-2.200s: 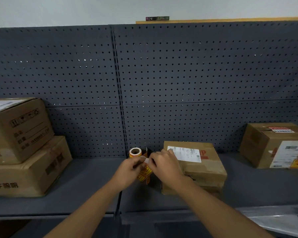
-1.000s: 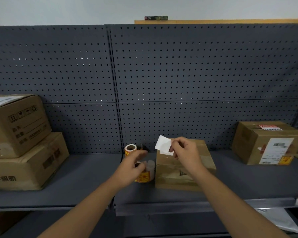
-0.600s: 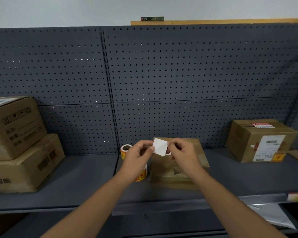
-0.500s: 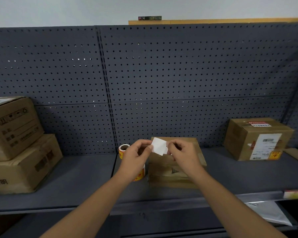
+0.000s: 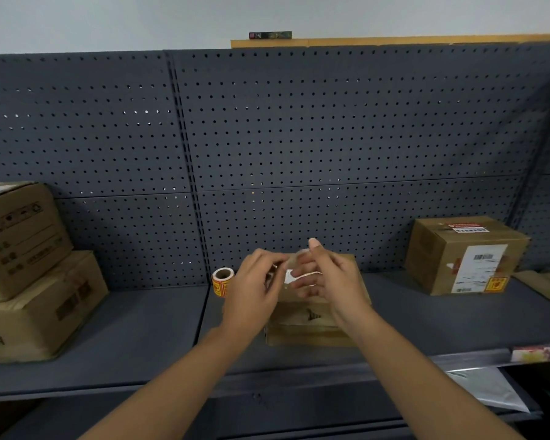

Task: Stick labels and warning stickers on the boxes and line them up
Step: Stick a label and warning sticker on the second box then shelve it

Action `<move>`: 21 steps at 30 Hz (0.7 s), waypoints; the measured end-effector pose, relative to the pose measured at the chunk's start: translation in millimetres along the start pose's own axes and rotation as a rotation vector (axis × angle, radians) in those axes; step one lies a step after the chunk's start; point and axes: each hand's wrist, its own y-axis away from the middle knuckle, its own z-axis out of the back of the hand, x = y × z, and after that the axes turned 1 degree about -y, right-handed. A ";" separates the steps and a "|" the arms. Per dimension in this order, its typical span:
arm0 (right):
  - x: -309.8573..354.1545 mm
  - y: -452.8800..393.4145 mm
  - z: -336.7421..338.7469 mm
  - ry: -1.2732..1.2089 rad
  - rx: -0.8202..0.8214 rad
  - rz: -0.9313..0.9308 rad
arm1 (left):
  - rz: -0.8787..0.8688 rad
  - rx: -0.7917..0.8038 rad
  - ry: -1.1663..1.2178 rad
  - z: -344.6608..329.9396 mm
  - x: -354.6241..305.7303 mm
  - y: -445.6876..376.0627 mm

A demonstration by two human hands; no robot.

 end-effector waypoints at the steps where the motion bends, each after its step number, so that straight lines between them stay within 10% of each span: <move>1: 1.4 -0.8 1.5 -0.015 0.006 -0.008 | -0.053 0.002 -0.039 -1.5 0.4 0.5; 14: -1.7 -7.1 22.3 0.090 0.051 0.004 | -0.411 -0.002 -0.365 -13.2 10.8 8.6; 21: -7.7 -7.5 35.3 0.172 0.021 0.098 | -0.157 0.159 -0.141 -12.5 1.9 11.5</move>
